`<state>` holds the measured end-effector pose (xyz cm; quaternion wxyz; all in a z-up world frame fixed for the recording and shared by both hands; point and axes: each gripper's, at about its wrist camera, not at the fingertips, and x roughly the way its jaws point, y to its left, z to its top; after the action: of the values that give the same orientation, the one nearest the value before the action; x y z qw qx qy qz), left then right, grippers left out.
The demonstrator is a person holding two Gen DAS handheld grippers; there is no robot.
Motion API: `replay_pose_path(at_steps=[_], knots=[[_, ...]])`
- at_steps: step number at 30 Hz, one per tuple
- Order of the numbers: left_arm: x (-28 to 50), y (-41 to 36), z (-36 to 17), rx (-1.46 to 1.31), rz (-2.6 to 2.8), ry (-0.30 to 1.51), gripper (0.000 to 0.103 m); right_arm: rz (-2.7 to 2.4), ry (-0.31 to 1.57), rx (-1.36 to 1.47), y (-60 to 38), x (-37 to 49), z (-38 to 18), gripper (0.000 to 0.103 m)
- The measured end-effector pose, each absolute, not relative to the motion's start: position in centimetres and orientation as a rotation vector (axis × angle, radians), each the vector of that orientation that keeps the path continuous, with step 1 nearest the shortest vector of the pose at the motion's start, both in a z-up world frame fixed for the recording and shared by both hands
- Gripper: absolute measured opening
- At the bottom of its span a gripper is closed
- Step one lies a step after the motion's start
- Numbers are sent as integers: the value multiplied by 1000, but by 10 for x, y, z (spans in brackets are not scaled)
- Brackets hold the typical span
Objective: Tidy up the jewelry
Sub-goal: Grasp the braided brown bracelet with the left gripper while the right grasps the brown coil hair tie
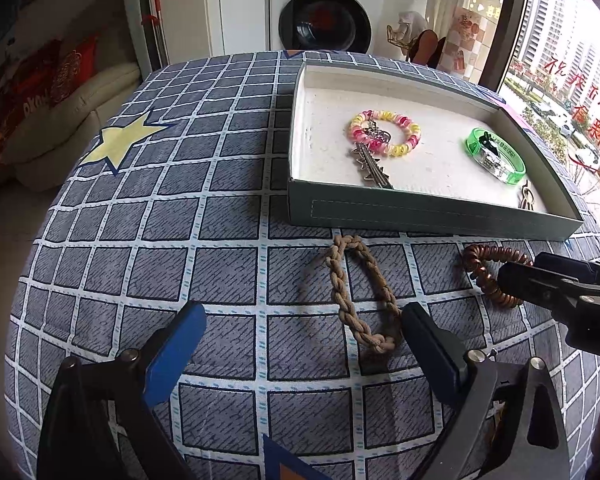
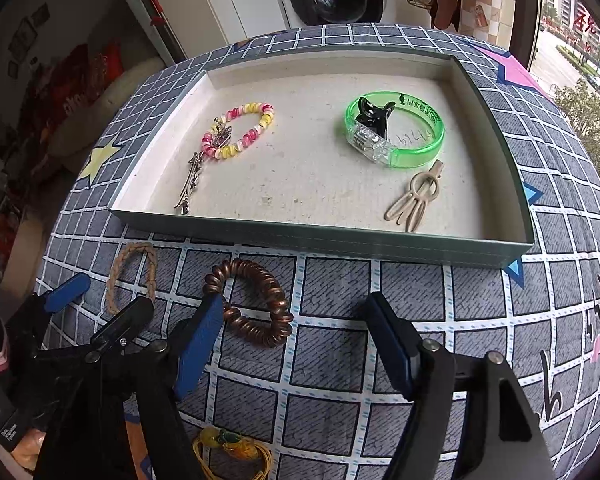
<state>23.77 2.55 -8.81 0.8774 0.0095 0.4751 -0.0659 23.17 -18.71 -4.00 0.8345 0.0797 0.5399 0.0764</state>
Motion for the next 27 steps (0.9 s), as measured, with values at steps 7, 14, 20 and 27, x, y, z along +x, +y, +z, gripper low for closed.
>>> replay_pose_path(at_steps=[7, 14, 20, 27], knots=[[240, 17, -86, 54, -147, 986, 88, 167, 1134, 131, -185, 232, -39, 43], [237, 11, -81, 70, -174, 969, 42, 173, 1133, 154, -189, 229, -40, 14], [233, 15, -79, 55, -191, 967, 25, 164, 1114, 160, -194, 221, -35, 13], [217, 27, -72, 20, -210, 945, 25, 189, 1096, 173, -202, 208, -24, 13]])
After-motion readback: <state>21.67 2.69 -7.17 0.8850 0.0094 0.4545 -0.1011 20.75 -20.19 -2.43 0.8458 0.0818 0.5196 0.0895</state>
